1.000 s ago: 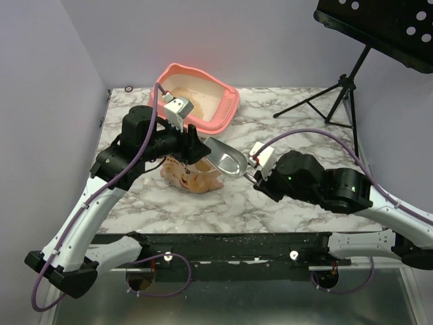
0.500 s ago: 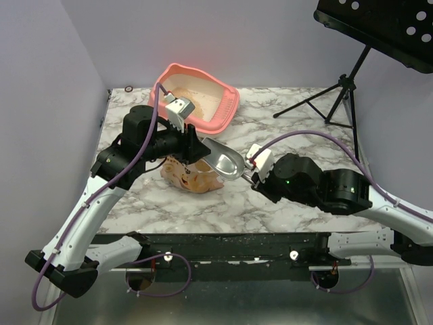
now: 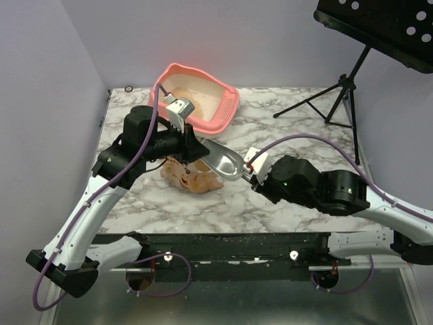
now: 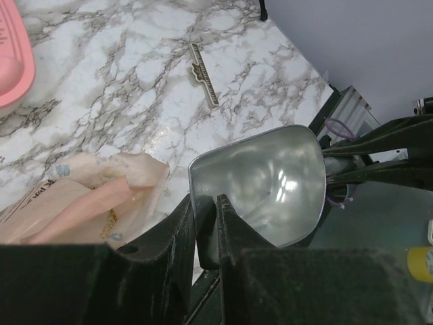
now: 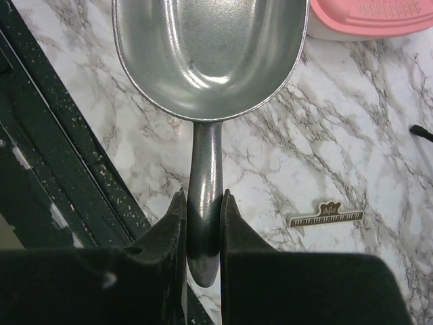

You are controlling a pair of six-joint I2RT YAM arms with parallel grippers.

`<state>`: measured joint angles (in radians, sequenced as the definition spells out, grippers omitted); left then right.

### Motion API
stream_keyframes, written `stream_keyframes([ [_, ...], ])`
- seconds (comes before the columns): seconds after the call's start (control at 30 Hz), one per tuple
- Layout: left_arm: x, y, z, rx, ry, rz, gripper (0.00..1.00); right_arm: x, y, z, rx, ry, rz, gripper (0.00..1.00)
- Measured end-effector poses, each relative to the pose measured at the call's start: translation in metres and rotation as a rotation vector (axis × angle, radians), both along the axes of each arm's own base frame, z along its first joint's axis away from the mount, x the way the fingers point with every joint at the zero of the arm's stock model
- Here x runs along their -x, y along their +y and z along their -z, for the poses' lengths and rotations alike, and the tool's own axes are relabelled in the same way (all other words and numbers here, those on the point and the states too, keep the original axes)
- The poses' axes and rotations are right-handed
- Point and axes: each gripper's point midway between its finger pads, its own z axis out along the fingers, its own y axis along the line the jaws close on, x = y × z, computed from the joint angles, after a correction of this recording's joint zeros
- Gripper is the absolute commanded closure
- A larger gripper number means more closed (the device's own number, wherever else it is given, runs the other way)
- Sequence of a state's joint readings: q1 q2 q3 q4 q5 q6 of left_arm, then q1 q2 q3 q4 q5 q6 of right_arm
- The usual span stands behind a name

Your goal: Fill the litter box with clean litter

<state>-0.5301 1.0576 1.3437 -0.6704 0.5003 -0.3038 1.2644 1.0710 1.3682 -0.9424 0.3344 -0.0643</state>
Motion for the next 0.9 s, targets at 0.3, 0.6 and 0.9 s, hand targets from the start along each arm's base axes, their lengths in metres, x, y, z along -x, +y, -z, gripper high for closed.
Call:
stream_keyframes([
  [0.3,0.009,0.001,0.008,0.022,-0.055,0.024,1.00,-0.004,0.004,0.001,-0.072,-0.045,0.021,0.25],
  [0.6,0.004,0.038,-0.021,0.064,-0.280,-0.178,1.00,-0.060,0.028,-0.047,-0.266,-0.108,0.192,0.27],
  [0.9,-0.009,0.046,-0.009,0.017,-0.293,-0.240,1.00,-0.069,0.049,-0.021,-0.243,-0.039,0.146,0.26],
])
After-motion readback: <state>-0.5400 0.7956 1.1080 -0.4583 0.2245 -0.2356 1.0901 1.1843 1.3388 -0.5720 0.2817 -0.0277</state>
